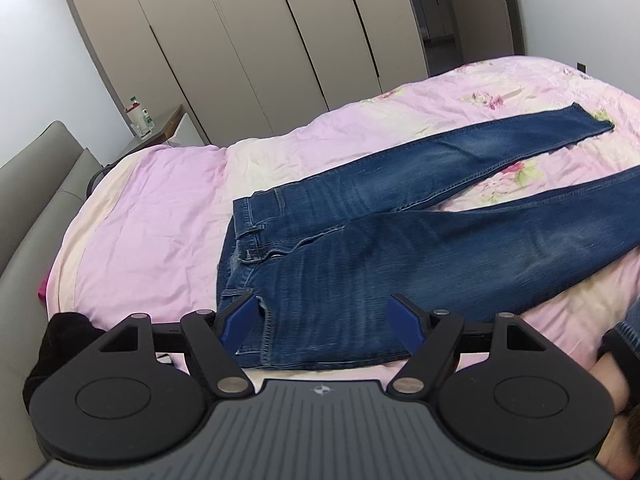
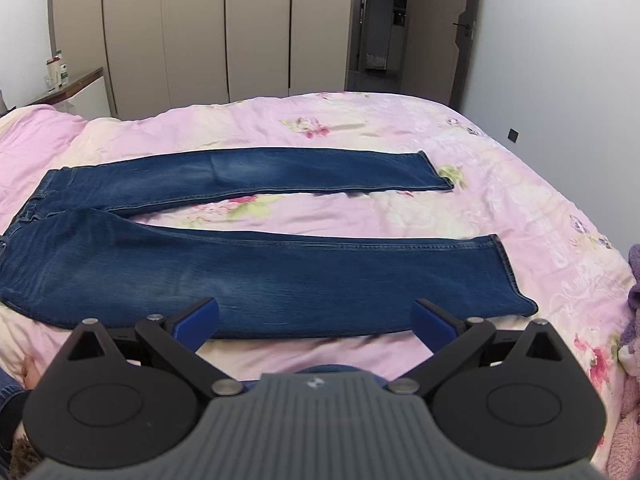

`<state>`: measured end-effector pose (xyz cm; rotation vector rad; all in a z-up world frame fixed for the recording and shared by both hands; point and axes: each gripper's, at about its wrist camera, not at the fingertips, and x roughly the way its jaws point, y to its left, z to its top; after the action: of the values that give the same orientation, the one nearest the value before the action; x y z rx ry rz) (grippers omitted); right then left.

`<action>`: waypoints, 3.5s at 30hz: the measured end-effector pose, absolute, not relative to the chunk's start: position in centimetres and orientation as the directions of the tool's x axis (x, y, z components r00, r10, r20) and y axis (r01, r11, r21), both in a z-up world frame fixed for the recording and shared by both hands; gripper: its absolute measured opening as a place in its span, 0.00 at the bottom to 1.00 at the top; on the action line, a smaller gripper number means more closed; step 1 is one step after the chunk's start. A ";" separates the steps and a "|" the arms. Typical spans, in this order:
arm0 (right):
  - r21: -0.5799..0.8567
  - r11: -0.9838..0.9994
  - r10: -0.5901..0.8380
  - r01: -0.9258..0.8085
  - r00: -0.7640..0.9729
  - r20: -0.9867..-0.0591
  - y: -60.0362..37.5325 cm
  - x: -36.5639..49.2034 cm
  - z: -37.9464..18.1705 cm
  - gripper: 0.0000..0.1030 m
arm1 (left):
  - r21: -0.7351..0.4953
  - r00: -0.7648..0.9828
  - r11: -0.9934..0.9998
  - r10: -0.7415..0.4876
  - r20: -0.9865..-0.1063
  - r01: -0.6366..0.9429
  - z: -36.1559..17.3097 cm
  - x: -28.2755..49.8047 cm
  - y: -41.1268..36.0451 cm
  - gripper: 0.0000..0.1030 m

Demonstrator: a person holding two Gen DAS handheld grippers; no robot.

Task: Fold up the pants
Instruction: 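Move the left tool to the jeans waist while the right tool reaches a leg hem, then grasp and lift one jeans leg with both tools, laying it over the other leg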

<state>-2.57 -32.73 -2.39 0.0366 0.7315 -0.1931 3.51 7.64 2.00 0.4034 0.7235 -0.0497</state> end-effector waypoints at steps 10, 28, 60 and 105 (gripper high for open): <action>-0.156 0.981 -0.194 0.119 0.702 -0.686 -39.9 -0.5 -4.7 0.92 | 0.429 0.645 0.801 0.072 -0.761 0.417 -2.0 8.6 11.1 0.82; -0.221 0.975 -0.183 -0.024 0.481 -0.858 -49.8 4.8 -15.4 0.43 | 0.447 0.388 0.576 0.231 -0.892 0.685 -17.1 15.5 12.7 0.82; -0.503 0.759 -0.261 -0.414 0.513 -0.818 -47.8 7.9 -17.8 0.55 | 0.630 0.531 0.437 0.339 -0.777 0.642 -20.2 15.9 9.6 0.67; -0.652 0.753 -0.493 -0.090 0.579 -0.649 -49.6 42.1 -12.1 0.00 | 0.549 0.595 0.823 0.371 -0.713 0.145 -10.4 43.8 7.5 0.16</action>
<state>42.10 -49.59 -12.09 -0.7008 0.9395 -0.2590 43.77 7.52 -10.42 0.6119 0.9393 0.1410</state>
